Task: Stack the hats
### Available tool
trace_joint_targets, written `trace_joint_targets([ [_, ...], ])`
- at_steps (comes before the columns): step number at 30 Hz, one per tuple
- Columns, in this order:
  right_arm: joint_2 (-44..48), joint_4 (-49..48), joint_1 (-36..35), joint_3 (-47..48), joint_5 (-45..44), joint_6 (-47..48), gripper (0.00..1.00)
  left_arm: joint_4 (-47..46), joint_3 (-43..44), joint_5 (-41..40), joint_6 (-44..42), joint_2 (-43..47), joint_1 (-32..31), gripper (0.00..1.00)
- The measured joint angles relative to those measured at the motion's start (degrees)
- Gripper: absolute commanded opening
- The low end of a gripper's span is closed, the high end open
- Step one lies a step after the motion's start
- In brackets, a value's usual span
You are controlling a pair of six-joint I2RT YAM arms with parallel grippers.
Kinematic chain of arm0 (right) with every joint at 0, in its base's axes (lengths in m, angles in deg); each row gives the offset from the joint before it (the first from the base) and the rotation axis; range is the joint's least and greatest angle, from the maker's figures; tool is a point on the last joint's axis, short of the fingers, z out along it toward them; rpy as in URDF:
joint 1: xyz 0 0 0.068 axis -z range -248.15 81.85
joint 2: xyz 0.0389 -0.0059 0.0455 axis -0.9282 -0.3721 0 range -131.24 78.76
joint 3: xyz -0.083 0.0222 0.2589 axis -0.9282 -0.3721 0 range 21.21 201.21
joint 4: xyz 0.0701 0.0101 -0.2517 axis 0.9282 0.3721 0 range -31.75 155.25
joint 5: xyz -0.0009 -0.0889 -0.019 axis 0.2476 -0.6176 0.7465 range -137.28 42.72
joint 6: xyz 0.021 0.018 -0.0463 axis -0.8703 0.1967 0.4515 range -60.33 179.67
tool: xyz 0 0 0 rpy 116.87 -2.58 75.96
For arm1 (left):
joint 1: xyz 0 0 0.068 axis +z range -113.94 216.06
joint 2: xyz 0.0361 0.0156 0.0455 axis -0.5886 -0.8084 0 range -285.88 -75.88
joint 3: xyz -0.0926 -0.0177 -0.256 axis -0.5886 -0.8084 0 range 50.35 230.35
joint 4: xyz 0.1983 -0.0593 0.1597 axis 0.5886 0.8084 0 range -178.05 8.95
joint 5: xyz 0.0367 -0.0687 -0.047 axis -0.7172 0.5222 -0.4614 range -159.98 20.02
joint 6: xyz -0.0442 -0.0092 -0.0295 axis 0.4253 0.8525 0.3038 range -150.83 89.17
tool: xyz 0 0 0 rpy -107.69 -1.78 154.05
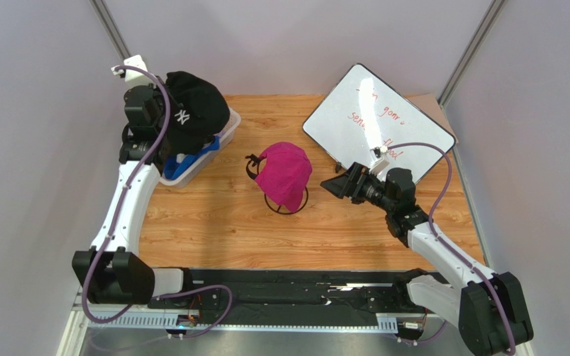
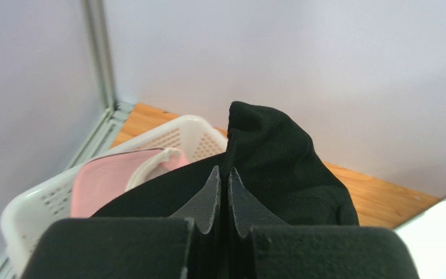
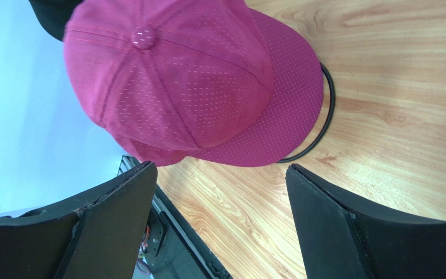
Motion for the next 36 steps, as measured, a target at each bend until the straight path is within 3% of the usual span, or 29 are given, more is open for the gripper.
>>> trace_joint_targets([
  [11, 4.13, 8.5, -0.61, 7.19, -0.94, 6.51, 0.88, 6.23, 2.91, 0.35, -2.95, 7.63, -11.74, 0.0],
  [21, -6.67, 9.68, -3.52, 20.04, -1.6, 10.16, 0.82, 16.9, 6.14, 2.08, -2.23, 15.76, -14.29, 0.0],
  [36, -19.87, 4.15, -4.46, 23.23, 4.17, 10.05, 0.69, 28.0, 2.99, 11.28, 0.87, 28.44, -14.29, 0.0],
])
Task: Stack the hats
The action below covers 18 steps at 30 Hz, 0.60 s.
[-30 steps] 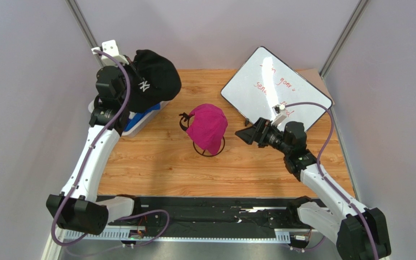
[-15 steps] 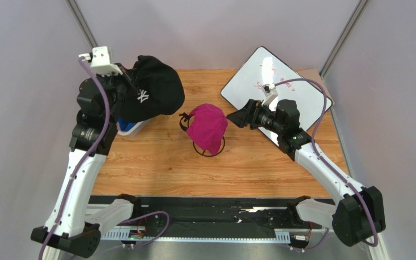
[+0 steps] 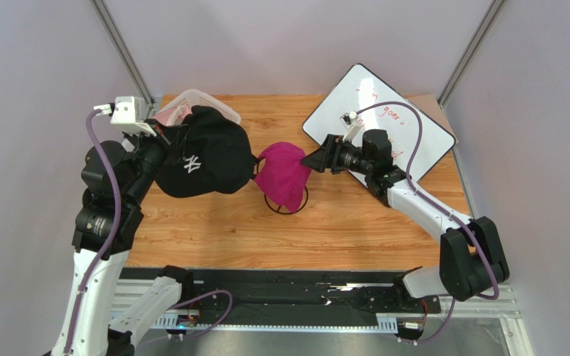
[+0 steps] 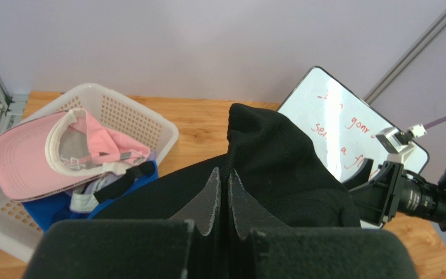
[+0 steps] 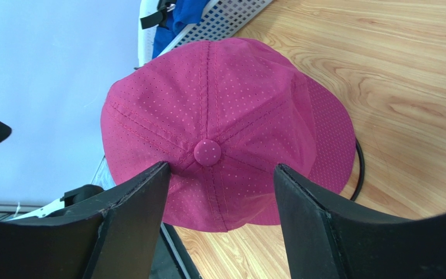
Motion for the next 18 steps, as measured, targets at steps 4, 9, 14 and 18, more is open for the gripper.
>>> trace_joint_targets([
  [4, -1.38, -2.69, -0.04, 0.46, 2.23, -0.46, 0.65, 2.23, -0.13, 0.35, -0.07, 1.31, 0.0, 0.0],
  [9, -2.6, -5.79, -0.04, 1.27, 4.79, -1.44, 0.59, 4.0, -0.17, 0.37, -0.17, 2.99, 0.0, 0.0],
  [14, -3.61, -7.41, -0.04, 2.32, 6.88, -1.88, 0.51, 5.2, -0.17, 0.39, -0.37, 4.39, 0.0, 0.0],
  [18, -4.39, -8.11, -0.04, 2.69, 8.31, -2.29, 0.49, 6.23, -0.17, 0.39, -0.59, 4.68, 0.0, 0.0],
])
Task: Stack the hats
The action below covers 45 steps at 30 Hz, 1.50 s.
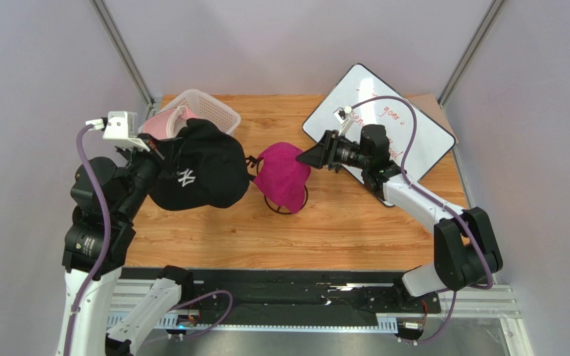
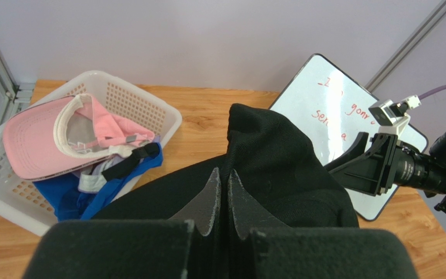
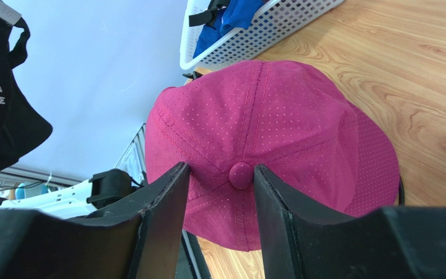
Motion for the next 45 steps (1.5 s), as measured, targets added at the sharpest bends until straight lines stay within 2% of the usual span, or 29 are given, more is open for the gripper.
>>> trace_joint_targets([
  [4, -0.11, -0.07, -0.02, -0.02, 0.98, -0.17, 0.41, 0.46, 0.0, 0.0, -0.48, 0.24, 0.0, 0.0],
  [5, -0.11, -0.09, -0.04, -0.04, 1.14, -0.2, 0.35, 0.59, 0.0, -0.02, -0.68, 0.37, 0.0, 0.0],
  [11, -0.07, -0.55, -0.28, -0.31, 1.92, -0.61, 0.19, 1.2, 0.0, -0.02, -1.33, 1.14, 0.0, 0.0],
  [19, -0.07, 0.92, -0.52, 0.42, 1.7, 0.17, 0.2, 1.99, 0.0, -0.02, -1.84, 1.25, 0.0, 0.0],
  [35, 2.82, 19.69, -4.28, 13.07, -6.38, 12.17, 0.21, 1.97, -0.96, -0.02, -2.34, 1.27, 0.0, 0.0],
  [45, -0.59, 30.53, -9.9, 23.87, -12.11, 19.67, 0.22, 2.1, -1.38, -0.02, -2.4, 1.68, 0.0, 0.0],
])
